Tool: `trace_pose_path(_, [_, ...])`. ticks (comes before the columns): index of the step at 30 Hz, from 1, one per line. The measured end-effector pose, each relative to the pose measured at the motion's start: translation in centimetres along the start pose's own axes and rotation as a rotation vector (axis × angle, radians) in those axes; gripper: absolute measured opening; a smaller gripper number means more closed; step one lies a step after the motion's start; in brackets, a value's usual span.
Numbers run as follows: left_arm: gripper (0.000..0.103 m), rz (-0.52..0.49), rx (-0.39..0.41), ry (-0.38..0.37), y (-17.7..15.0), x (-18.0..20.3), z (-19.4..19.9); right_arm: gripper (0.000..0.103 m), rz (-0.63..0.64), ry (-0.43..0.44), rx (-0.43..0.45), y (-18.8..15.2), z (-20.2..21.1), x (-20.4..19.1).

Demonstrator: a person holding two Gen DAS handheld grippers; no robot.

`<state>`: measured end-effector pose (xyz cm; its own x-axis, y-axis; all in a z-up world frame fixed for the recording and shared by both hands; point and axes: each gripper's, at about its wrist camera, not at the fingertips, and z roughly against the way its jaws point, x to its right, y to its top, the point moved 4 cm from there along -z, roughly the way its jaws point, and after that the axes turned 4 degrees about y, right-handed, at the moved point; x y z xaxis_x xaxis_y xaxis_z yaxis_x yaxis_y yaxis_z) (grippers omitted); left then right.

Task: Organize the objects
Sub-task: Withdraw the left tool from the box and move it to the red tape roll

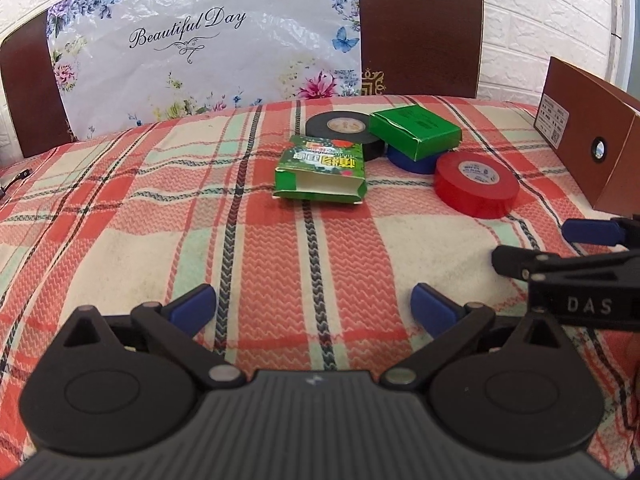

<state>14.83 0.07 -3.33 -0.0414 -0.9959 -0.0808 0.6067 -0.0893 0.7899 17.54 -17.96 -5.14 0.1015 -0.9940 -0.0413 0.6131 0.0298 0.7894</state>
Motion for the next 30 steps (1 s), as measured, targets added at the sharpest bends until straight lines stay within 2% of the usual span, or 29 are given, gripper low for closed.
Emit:
trace_pose_path(11, [0.103, 0.000, 0.014, 0.007, 0.0, 0.0, -0.2, 0.085, 0.018, 0.011, 0.000, 2.5, -3.4, -0.2])
trace_pose_path(15, [0.103, 0.000, 0.014, 0.007, 0.0, 0.1, -0.2, 0.076, 0.038, 0.033, 0.004, 3.6, -4.8, -0.4])
trace_pose_path(17, [0.103, 0.000, 0.014, 0.006, 0.0, 0.1, -0.1, 0.076, 0.052, 0.028, 0.001, 3.8, -5.0, -0.6])
trace_pose_path(23, [0.103, 0.000, 0.015, 0.009, 0.0, 0.1, -0.1, 0.075, 0.055, 0.043, 0.000, 3.1, -3.9, -0.3])
trace_pose_path(30, [0.103, 0.000, 0.015, 0.010, -0.1, 0.2, -0.1, 0.076, 0.026, 0.047, -0.022, -0.5, 1.4, 1.9])
